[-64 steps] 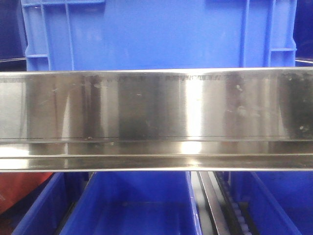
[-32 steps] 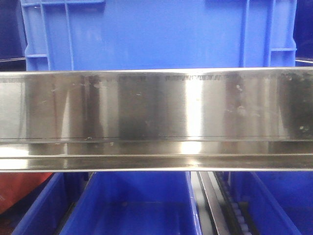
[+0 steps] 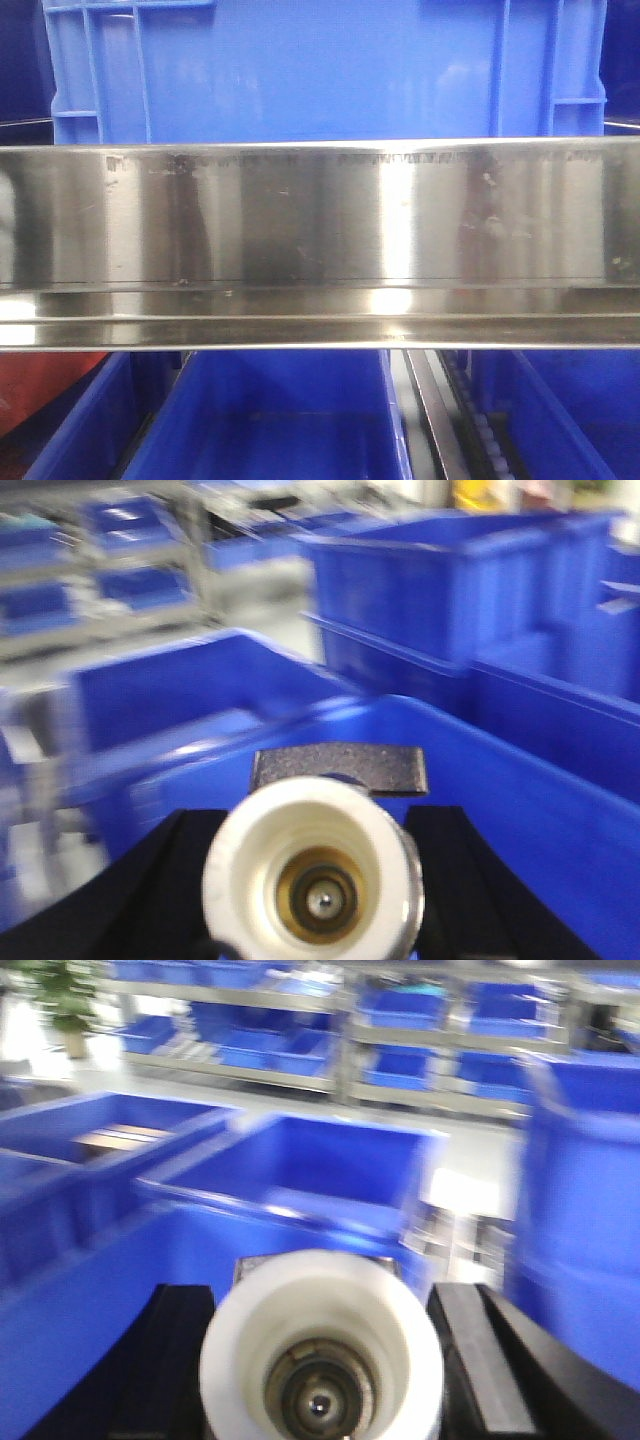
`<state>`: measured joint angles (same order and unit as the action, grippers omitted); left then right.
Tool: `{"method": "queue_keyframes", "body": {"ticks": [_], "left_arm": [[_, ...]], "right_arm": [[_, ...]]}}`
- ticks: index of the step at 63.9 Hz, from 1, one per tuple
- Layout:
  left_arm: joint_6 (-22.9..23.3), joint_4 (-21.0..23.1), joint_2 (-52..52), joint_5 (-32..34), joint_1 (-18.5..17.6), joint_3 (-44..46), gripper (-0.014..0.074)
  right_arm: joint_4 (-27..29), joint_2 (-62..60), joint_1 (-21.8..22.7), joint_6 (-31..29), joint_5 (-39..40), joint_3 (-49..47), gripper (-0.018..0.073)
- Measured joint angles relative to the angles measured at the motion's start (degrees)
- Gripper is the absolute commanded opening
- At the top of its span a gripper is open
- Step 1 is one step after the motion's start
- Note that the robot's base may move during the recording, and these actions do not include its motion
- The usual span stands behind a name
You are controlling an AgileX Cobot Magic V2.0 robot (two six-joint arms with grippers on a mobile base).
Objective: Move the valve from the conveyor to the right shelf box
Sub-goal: 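Lower both valves into the blue box and open both grippers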
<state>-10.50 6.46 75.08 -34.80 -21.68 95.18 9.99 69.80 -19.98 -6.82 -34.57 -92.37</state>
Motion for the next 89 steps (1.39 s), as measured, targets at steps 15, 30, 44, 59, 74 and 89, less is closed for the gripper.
{"method": "queue_keyframes", "body": {"ticks": [15,30,44,59,74,89], "left_arm": [[0.0,0.21,15.6,-3.48,-2.8,9.08,-0.0111],[0.0,-0.02,24.82,-9.17,-2.8,9.19,-0.0111],[0.0,-0.14,27.48,-11.1,-2.8,9.19,0.0101],[0.0,-0.03,28.02,-12.46,-2.8,9.91,0.0621],[0.0,-0.03,27.67,-16.1,-2.8,14.01,0.0371],[0.0,-0.19,22.26,-24.13,-2.8,18.45,-0.0066]], "right_arm": [[0.64,10.66,-4.35,0.0,-1.68,-3.16,-0.0154],[0.64,19.26,-4.6,0.0,-5.14,-3.16,-0.0098],[0.64,24.68,-4.69,0.0,-6.27,-3.16,0.0144],[0.64,25.64,-4.69,0.0,-7.01,-3.32,0.0466],[0.68,22.02,-4.69,0.0,-6.2,-3.79,0.0446],[0.68,14.06,-4.69,0.0,-8.63,-3.9,0.0018]]}}
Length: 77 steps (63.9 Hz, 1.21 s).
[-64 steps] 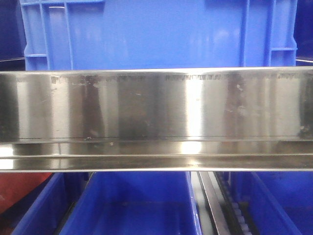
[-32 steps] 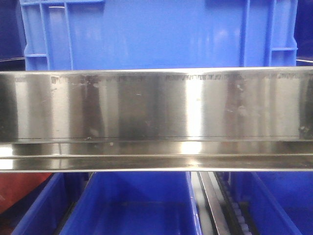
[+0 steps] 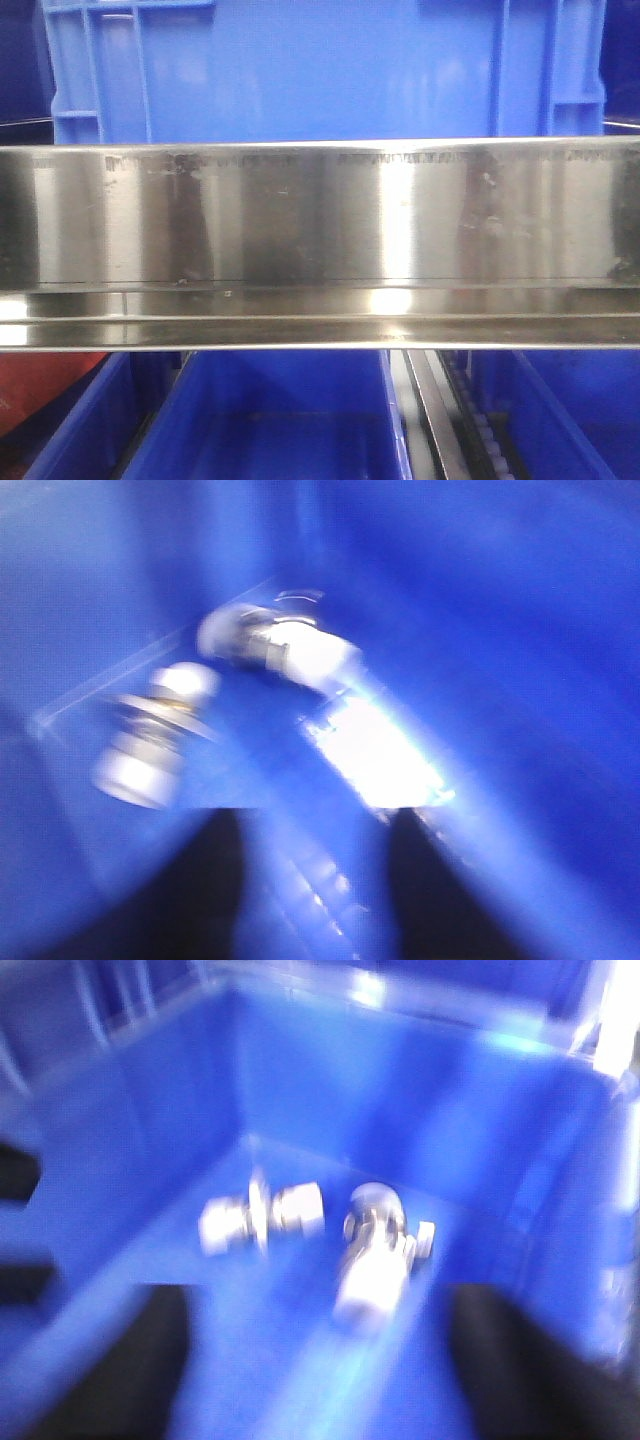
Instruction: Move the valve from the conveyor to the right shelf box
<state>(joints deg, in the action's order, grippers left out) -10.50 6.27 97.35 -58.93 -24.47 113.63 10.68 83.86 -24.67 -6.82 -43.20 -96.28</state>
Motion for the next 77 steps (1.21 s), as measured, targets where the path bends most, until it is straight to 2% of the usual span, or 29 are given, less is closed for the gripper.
{"method": "queue_keyframes", "body": {"ticks": [2,6,14,22,48,57,66,77], "left_arm": [[0.0,-0.01,-1.01,-0.76,0.0,0.26,-0.0111],[0.0,-0.24,-3.35,-2.72,0.11,0.36,-0.0111],[0.0,-0.51,-8.79,-6.44,1.11,-1.73,-0.0111],[0.22,-0.6,-16.27,-3.86,2.14,-9.89,-0.0111],[1.71,-0.73,-49.79,29.72,2.49,-56.15,-0.0111],[1.71,0.92,-60.75,40.15,2.49,-71.3,-0.0111],[1.71,2.59,-69.93,47.23,2.53,-83.4,-0.0111],[1.71,3.09,-77.58,52.63,2.63,-93.98,-0.0111]], "right_arm": [[0.0,-1.17,0.0,0.0,-0.49,0.0,-0.0045],[0.0,-4.17,0.0,0.0,-1.57,0.0,-0.0167],[0.23,-10.02,0.0,0.0,-1.56,2.61,-0.016],[0.26,-17.01,0.0,0.0,0.45,9.43,-0.016],[-1.15,-41.38,0.0,0.0,15.83,41.86,-0.0162],[-2.0,-49.29,0.0,0.0,19.66,52.51,-0.0162],[-3.22,-55.56,0.0,0.0,23.7,62.66,-0.0162],[-3.85,-60.29,0.0,0.0,29.86,72.05,-0.0162]]}}
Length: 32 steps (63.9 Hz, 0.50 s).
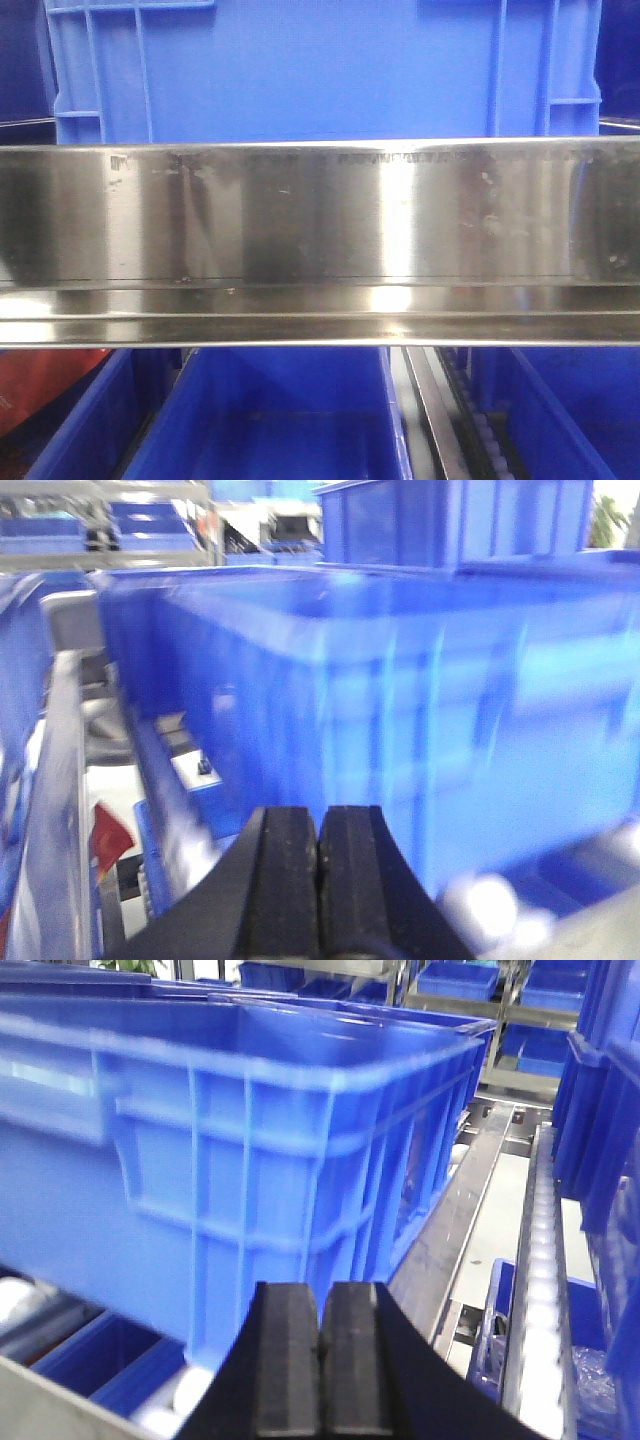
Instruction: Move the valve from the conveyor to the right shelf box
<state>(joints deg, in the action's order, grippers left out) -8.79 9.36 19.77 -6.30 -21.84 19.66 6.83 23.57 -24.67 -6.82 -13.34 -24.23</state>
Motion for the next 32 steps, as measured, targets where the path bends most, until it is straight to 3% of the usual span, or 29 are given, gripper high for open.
{"method": "queue_keyframes", "body": {"ticks": [32], "left_arm": [[0.0,0.23,-4.42,5.32,0.0,-3.98,-0.0111]], "right_arm": [[-0.11,-0.86,0.0,0.0,3.41,2.41,-0.0162]]}}
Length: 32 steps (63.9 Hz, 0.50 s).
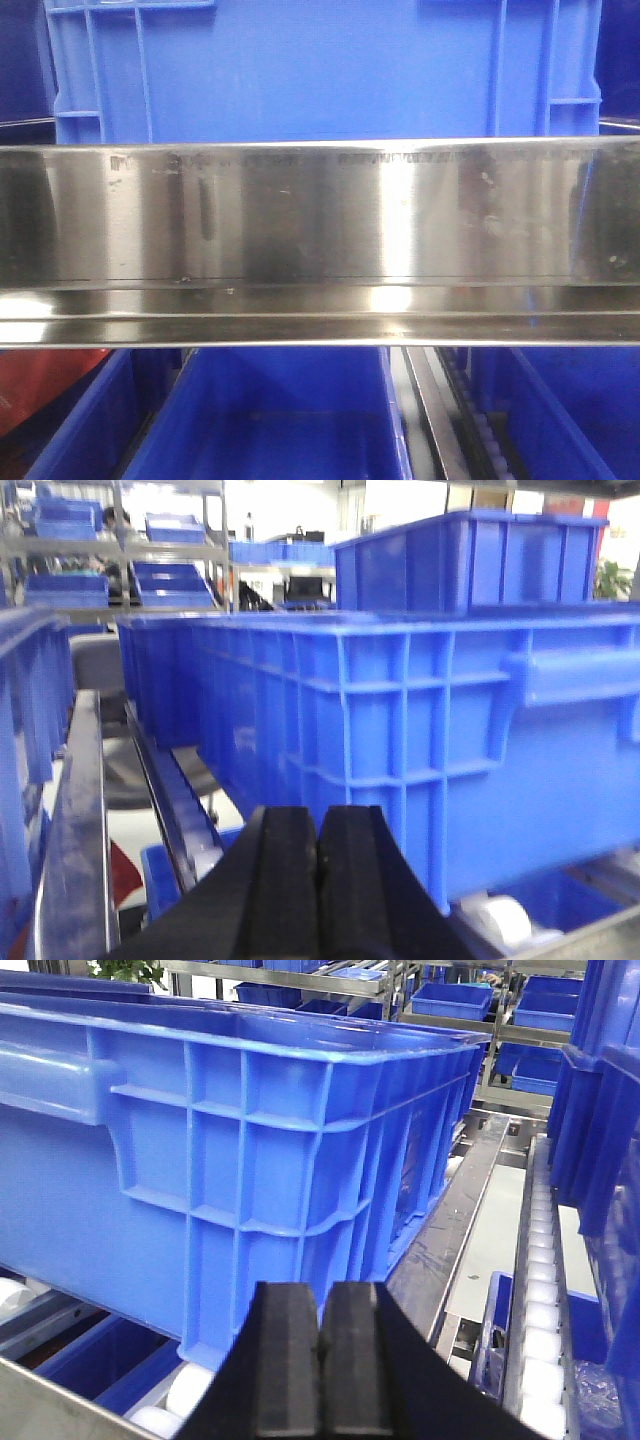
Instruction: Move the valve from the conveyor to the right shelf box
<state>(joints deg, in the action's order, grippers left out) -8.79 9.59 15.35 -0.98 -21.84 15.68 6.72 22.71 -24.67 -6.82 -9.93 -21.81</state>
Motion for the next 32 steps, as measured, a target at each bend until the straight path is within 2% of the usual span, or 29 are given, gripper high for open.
{"method": "queue_keyframes", "body": {"ticks": [24,32], "left_arm": [[0.0,0.0,0.0,0.43,0.0,0.0,-0.0111],[0.0,-4.7,0.0,0.29,1.52,0.0,-0.0111]], "right_arm": [[-0.11,0.0,0.0,0.0,0.13,0.0,-0.0162],[-0.11,0.0,0.0,0.0,0.16,0.0,-0.0162]]}}
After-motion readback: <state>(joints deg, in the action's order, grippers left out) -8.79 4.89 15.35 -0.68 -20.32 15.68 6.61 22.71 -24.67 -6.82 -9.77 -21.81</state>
